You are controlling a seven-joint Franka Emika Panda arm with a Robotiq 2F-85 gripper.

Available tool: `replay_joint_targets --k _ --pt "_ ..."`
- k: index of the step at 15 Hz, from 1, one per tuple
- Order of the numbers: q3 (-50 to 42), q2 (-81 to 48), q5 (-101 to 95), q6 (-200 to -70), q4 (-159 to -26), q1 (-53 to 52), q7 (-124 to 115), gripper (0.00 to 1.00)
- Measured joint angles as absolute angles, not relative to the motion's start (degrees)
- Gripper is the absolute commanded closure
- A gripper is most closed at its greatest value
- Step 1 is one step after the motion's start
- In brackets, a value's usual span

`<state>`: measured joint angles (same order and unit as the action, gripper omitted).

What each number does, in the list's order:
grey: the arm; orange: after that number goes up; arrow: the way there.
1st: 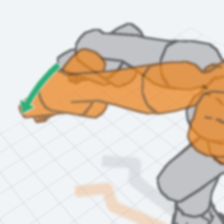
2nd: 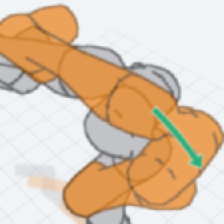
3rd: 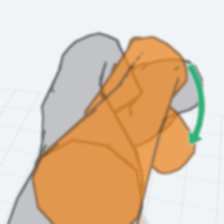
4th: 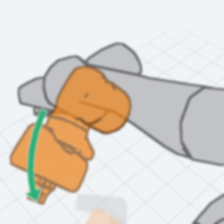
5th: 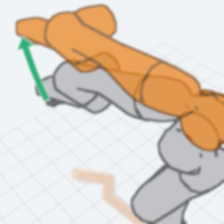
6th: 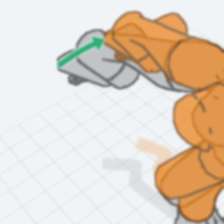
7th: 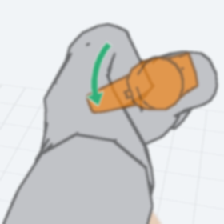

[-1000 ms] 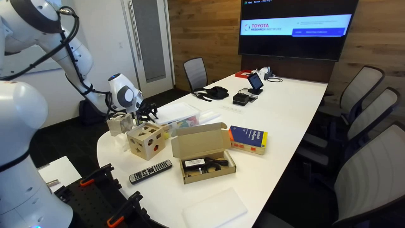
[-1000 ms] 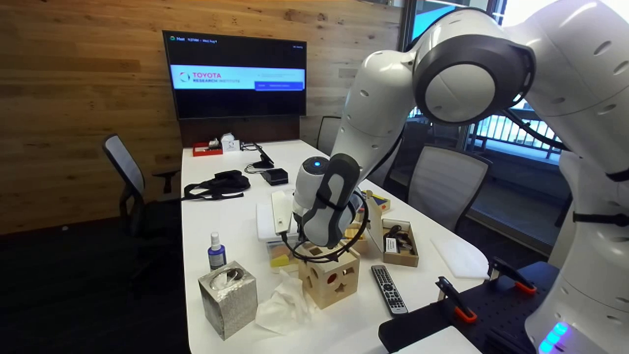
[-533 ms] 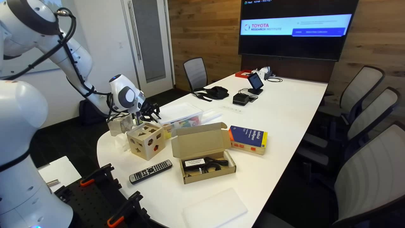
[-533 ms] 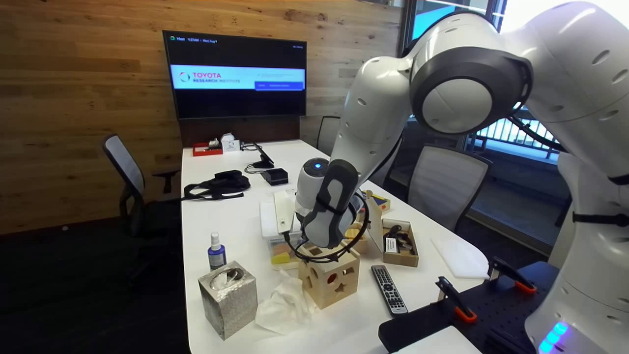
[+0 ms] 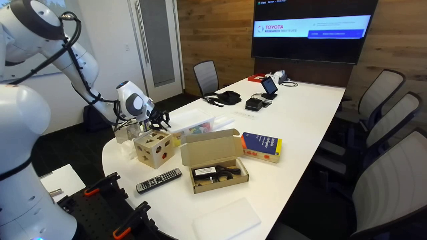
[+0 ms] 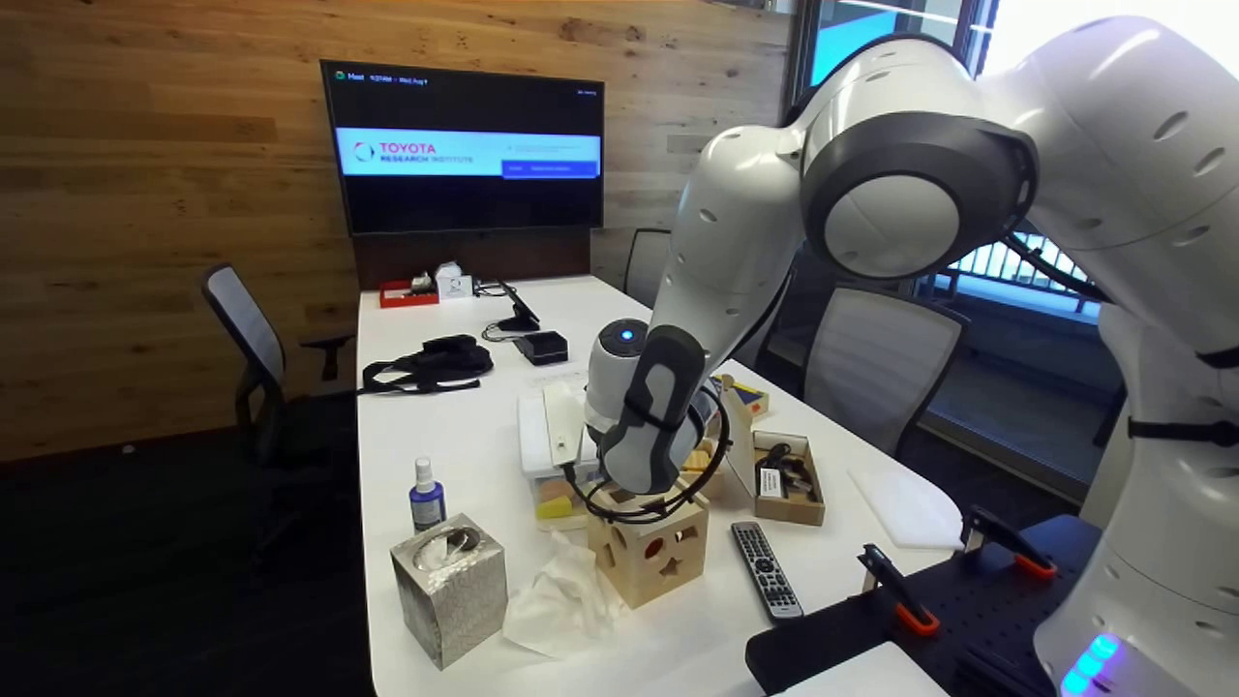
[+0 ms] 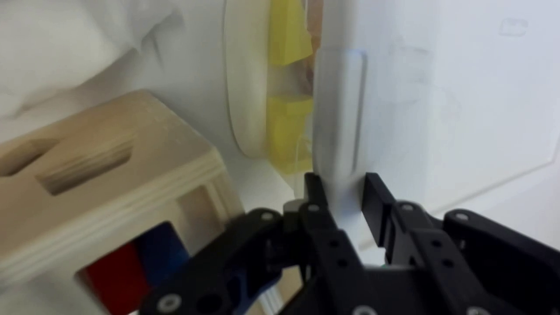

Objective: Put the white lid on the clear container.

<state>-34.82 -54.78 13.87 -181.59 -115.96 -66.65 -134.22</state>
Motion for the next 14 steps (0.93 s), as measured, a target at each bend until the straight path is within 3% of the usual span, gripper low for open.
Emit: replay_joint_targets --k 14 --pt "-34.5 -55.8 13.9 -181.2 -113.9 -66.5 -134.2 0.93"
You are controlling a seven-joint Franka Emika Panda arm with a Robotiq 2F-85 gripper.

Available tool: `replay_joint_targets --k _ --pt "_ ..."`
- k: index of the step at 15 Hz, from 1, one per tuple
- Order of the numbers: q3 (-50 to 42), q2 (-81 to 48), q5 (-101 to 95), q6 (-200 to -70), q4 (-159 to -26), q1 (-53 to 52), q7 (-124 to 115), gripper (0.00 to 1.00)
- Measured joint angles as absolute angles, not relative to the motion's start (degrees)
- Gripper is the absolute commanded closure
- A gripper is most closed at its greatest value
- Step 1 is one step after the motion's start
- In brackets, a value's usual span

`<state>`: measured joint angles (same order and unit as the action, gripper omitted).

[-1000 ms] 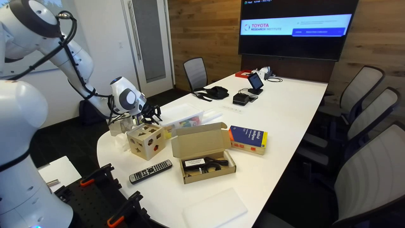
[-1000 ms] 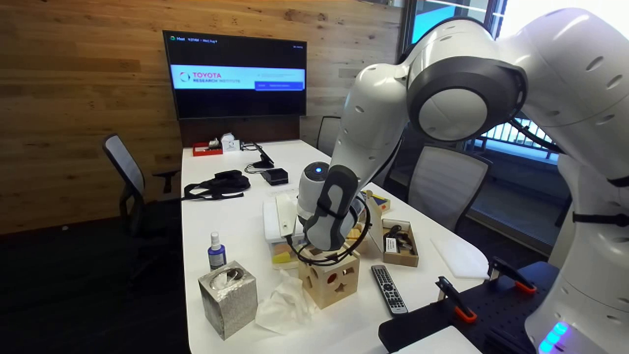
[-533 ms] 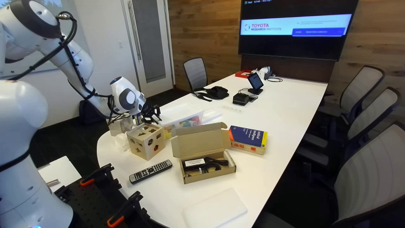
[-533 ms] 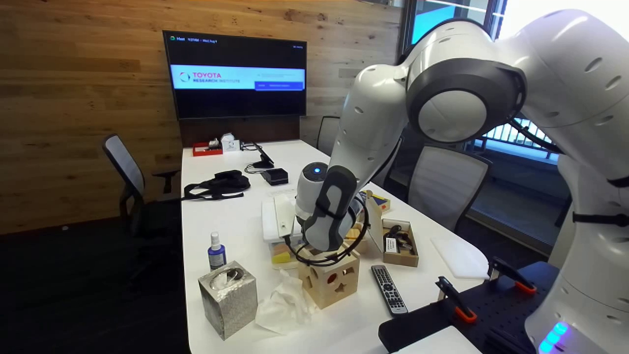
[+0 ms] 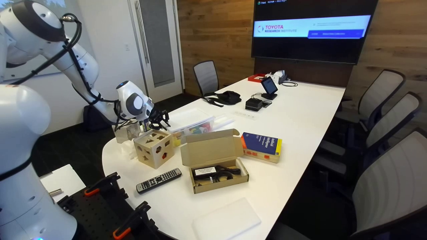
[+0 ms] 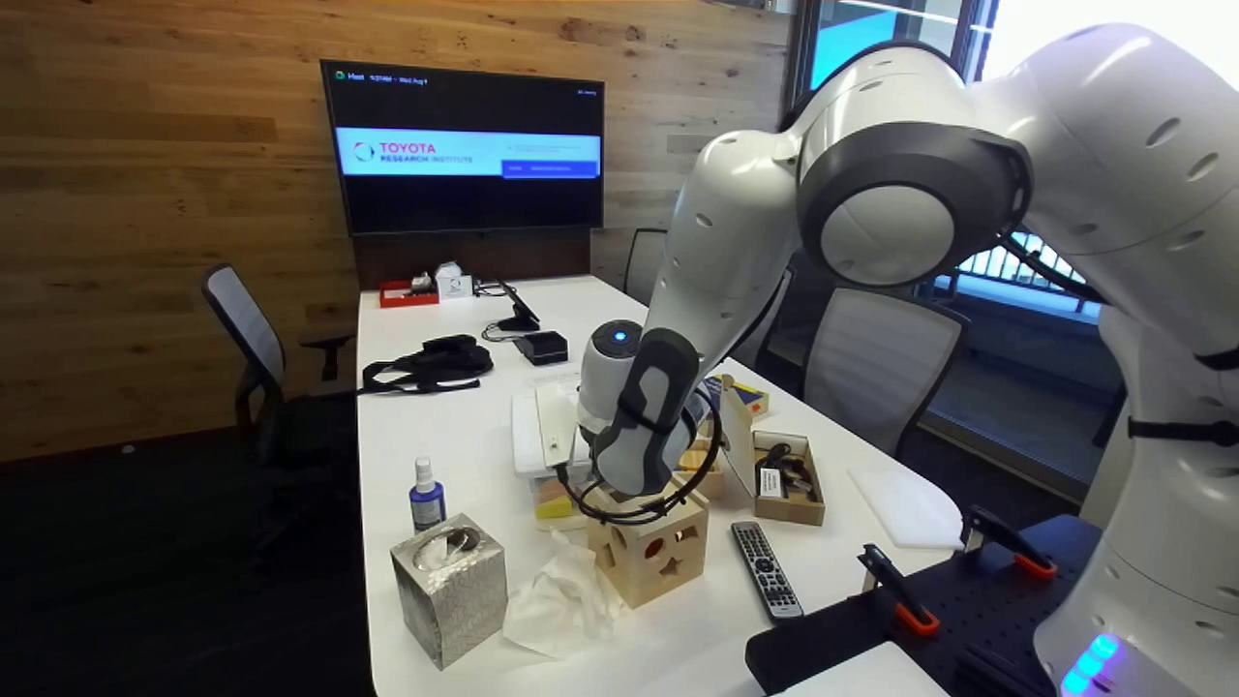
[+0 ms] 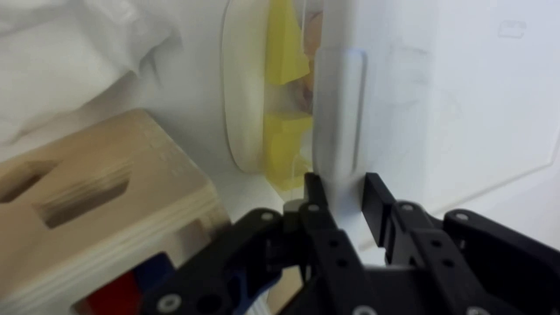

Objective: Put the white lid on the clear container.

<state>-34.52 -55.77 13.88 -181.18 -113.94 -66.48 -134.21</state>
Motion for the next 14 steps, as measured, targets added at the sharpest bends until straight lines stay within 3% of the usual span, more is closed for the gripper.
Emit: replay_joint_targets --k 14 --pt "-37.4 -59.8 15.5 -180.7 -111.9 -67.5 -134.2 0.93"
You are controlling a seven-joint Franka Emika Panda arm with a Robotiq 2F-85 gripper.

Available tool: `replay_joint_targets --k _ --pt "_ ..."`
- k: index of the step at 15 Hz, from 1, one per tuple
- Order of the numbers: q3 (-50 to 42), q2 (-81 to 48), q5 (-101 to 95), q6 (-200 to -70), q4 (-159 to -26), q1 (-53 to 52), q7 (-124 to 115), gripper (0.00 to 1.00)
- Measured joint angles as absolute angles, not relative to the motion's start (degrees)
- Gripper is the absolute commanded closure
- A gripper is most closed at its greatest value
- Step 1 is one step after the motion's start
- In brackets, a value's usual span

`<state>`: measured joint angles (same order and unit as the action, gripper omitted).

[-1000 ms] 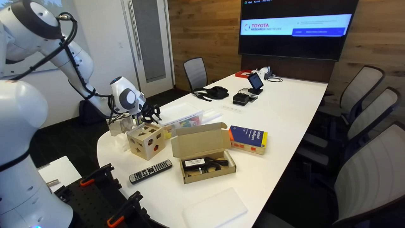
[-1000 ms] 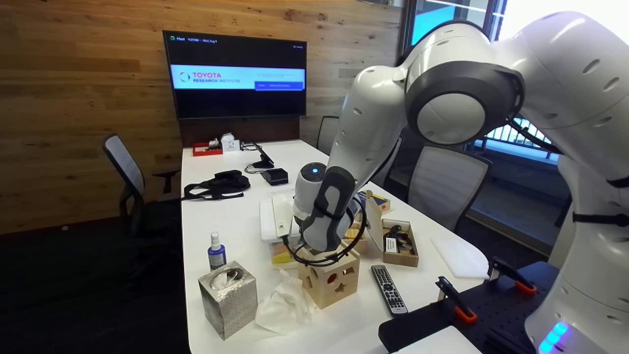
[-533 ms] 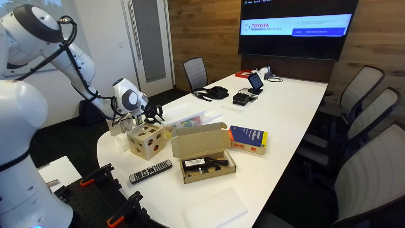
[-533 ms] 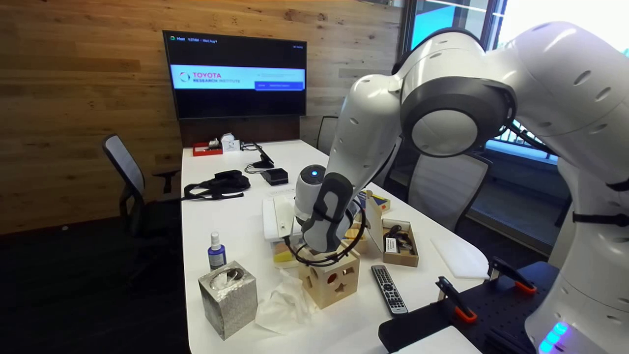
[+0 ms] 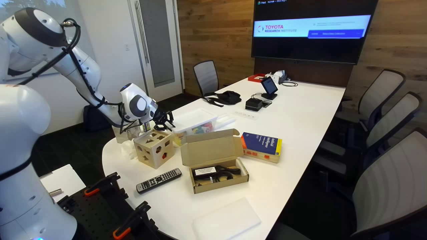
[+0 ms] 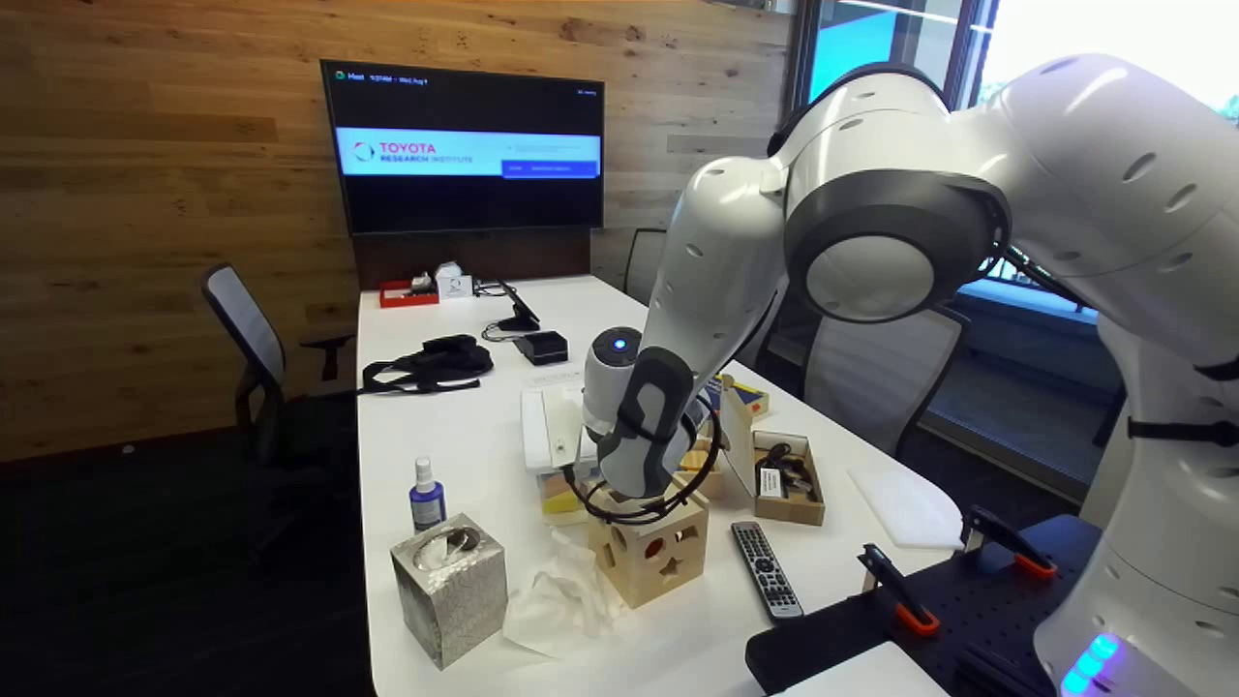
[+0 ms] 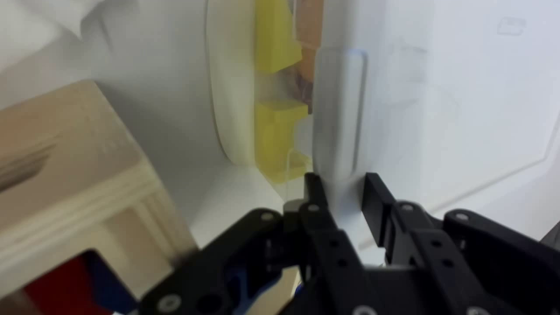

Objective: Put the white lid on the clear container.

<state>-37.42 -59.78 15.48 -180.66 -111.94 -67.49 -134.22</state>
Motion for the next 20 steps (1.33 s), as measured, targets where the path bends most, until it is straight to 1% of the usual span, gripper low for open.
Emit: replay_joint_targets --k 1,2,3,4,9,10,16,20 --pt "-37.4 -59.8 15.5 -180.6 -111.9 -67.5 -134.2 0.93" --pt "-37.5 -59.8 15.5 -180.4 -111.9 -67.5 -134.2 0.47" --pt "-37.5 -59.8 15.5 -180.1 -111.9 -67.5 -134.2 0.45" --pt "-37.7 -59.8 15.5 -179.7 -111.8 -67.5 -134.2 0.40" --pt "-39.0 -59.8 15.5 -177.1 -111.4 -67.6 -134.2 0.03" --pt "-39.1 -59.8 15.5 -176.7 -111.2 -67.5 -134.2 0.00" --pt "-39.2 -59.8 15.5 -174.5 -109.7 -67.2 -134.2 0.00" --pt "-39.2 -59.8 15.1 -170.4 -106.7 -66.1 -134.3 0.00"
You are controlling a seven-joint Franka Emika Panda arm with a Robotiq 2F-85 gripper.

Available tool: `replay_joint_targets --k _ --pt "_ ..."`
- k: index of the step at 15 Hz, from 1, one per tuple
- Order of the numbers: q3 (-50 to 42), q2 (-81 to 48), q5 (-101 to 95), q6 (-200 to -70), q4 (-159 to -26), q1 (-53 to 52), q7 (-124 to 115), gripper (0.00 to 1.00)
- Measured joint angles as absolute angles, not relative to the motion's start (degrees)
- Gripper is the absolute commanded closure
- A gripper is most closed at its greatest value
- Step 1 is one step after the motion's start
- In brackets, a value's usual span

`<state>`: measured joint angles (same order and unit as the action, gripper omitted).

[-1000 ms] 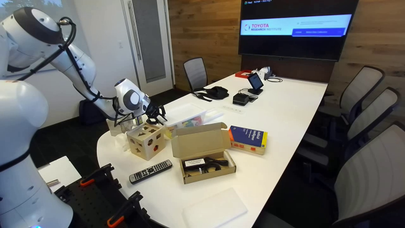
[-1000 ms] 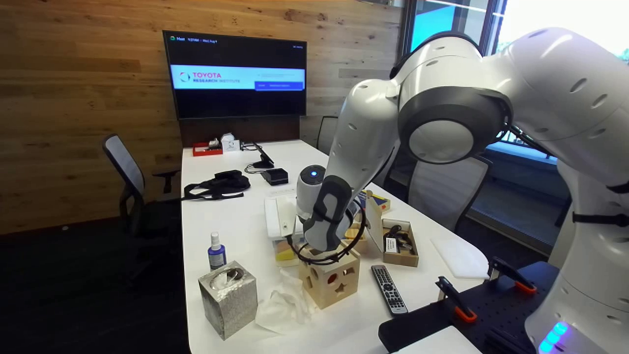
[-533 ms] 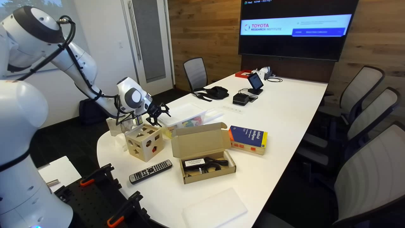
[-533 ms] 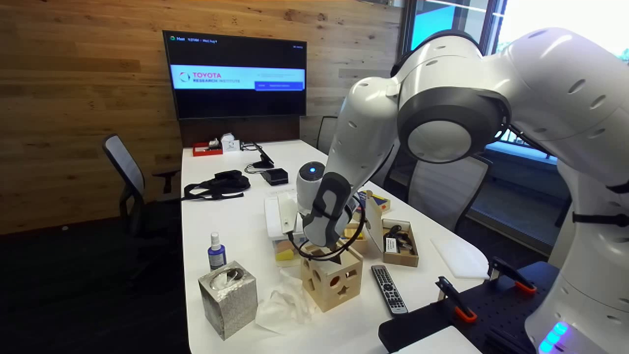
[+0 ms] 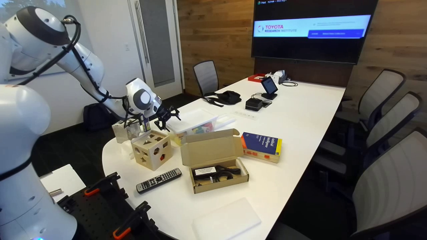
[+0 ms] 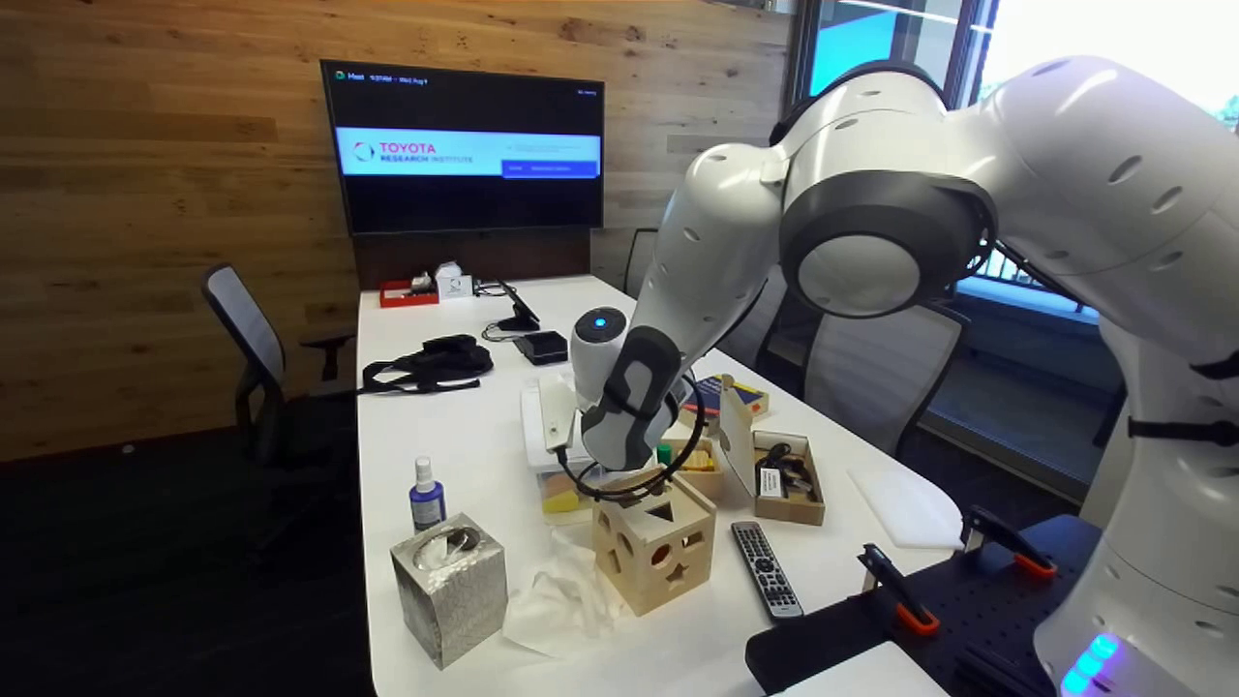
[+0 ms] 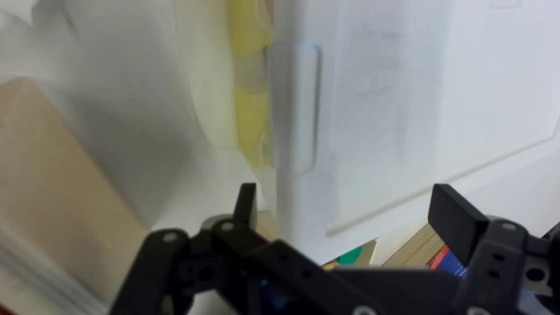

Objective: Put the white lid on the clear container.

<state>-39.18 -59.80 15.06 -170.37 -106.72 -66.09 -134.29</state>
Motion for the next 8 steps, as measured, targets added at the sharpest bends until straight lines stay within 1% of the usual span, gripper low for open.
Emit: replay_joint_targets --k 4,8 --pt "-38.6 -59.7 13.3 -162.4 -100.9 -62.6 -134.5 0.00" --pt "-33.4 -59.3 9.7 -152.3 -92.4 -54.8 -134.5 0.00"
